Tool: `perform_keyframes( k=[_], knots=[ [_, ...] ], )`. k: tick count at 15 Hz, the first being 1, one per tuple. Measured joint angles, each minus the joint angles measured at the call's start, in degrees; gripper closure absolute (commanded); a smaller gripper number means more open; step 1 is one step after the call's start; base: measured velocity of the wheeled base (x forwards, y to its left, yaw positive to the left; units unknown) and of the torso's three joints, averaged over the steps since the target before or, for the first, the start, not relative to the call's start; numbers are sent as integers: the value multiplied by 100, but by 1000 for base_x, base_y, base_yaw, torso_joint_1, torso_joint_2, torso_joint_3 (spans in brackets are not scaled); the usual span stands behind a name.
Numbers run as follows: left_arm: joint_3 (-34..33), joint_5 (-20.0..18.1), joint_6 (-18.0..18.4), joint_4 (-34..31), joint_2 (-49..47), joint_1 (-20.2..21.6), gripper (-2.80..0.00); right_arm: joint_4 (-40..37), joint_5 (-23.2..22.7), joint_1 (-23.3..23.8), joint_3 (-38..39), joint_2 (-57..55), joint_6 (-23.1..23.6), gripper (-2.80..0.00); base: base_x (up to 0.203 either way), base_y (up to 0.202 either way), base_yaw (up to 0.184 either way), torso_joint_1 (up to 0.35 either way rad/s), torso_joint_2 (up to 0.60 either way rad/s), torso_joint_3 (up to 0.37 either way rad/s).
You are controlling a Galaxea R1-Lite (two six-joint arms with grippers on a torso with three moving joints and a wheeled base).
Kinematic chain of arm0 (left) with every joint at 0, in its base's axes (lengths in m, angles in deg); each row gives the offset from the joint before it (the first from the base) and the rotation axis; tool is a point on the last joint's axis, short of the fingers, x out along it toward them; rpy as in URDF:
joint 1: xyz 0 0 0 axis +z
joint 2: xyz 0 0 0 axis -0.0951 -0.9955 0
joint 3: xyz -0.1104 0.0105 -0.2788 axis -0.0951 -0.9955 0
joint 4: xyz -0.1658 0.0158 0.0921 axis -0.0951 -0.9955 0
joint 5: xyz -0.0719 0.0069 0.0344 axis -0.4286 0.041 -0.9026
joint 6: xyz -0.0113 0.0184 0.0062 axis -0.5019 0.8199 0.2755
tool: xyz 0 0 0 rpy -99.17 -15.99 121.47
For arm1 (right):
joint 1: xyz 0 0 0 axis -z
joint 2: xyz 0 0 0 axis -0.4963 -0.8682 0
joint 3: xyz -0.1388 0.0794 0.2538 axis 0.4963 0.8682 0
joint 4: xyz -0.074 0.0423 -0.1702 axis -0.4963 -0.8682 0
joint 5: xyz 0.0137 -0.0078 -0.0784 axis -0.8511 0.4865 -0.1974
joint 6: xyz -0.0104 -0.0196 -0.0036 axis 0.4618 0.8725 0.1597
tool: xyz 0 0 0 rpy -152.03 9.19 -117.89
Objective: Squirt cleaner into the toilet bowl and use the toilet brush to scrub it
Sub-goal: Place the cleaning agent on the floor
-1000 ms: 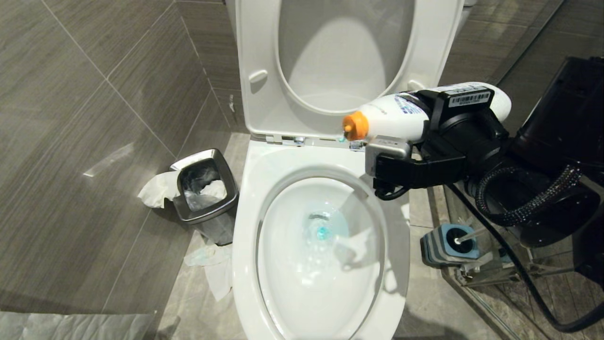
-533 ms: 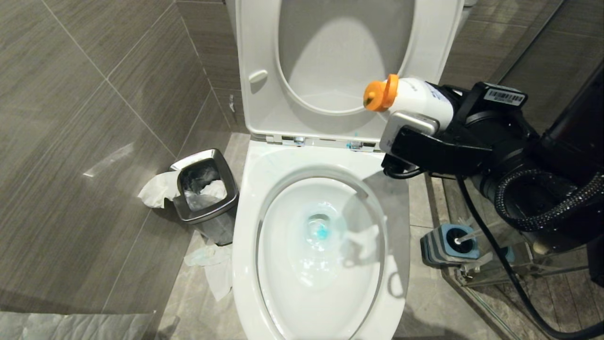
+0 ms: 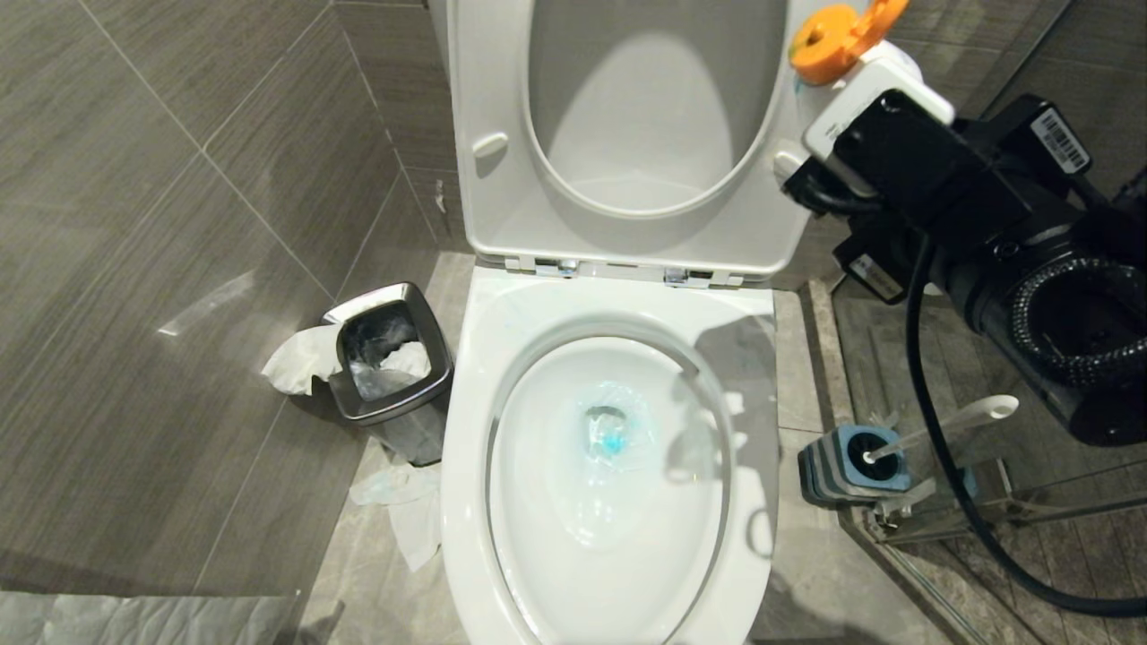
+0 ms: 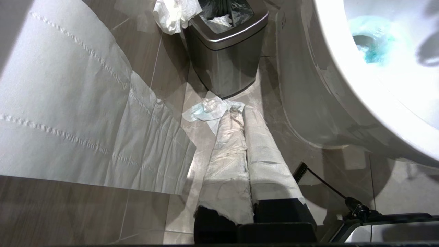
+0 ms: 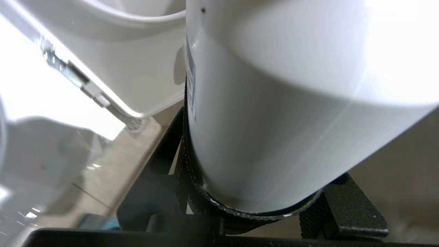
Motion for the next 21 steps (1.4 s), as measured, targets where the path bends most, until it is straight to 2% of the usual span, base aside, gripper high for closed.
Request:
perform_keyframes(
  k=[4,10,13,15,17,19,21],
  knots=[
    [0,2,2,0,0,0,0,-140,695,113,-333,10,-1210,0,0,0,0,0,0,0],
    [0,0,2,0,0,0,0,-236,748,433,-381,241,-2215,0,0,0,0,0,0,0],
    [0,0,2,0,0,0,0,-612,709,448,-402,389,-2956,0,0,0,0,0,0,0],
    [0,2,2,0,0,0,0,-1271,660,455,-552,500,-3670,0,0,0,0,0,0,0],
    [0,0,0,0,0,0,0,-2162,415,468,-812,617,-4513,0,0,0,0,0,0,0],
    [0,0,-1,0,0,0,0,-3275,-70,565,-1102,797,-5400,0,0,0,0,0,0,0],
    [0,0,3,0,0,0,0,-4323,-757,844,-1307,1063,-6099,0,0,0,0,0,0,0]
  ],
)
